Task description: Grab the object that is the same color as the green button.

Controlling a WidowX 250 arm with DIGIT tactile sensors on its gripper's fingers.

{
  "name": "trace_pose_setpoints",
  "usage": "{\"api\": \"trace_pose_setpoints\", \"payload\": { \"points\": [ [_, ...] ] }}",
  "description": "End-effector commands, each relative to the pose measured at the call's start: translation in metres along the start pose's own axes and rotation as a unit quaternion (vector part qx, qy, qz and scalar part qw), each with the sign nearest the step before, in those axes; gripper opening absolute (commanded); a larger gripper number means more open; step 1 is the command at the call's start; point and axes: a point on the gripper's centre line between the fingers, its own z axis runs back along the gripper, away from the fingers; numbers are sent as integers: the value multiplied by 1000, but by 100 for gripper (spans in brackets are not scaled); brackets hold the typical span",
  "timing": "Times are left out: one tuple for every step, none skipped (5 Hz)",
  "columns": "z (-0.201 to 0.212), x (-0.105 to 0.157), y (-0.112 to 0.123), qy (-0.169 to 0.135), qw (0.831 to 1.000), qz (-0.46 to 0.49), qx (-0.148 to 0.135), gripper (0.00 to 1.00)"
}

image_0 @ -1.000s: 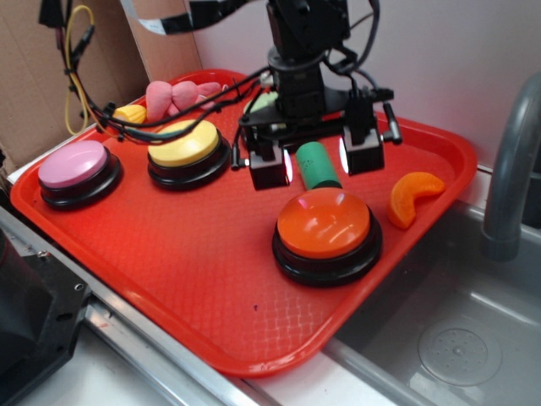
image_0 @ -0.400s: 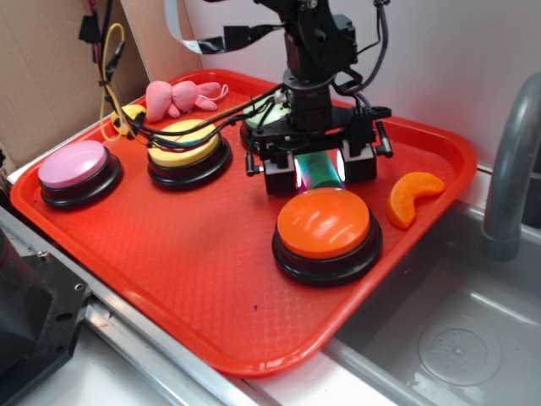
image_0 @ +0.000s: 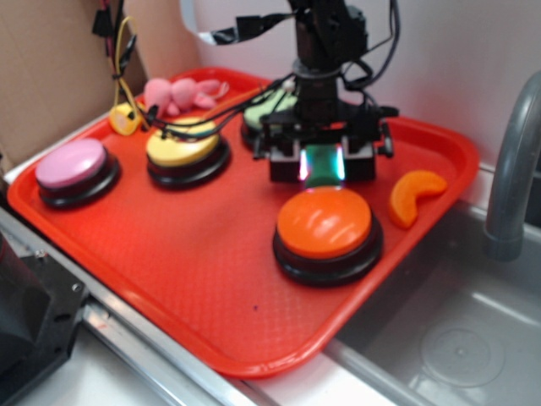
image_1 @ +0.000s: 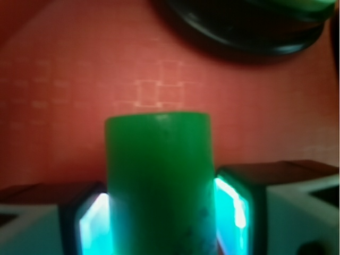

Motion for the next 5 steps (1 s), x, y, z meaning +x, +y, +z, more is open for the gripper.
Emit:
{"api": "trace_pose_setpoints", "payload": {
  "points": [
    [83, 24, 39, 37, 977, -208, 9, 0],
    [108, 21, 68, 16, 968, -248, -24, 0],
    [123, 8, 98, -13, 956, -291, -36, 0],
    [126, -9, 126, -15, 959, -279, -45, 0],
    [125, -24, 147, -21, 957, -283, -56, 0]
  ]
}}
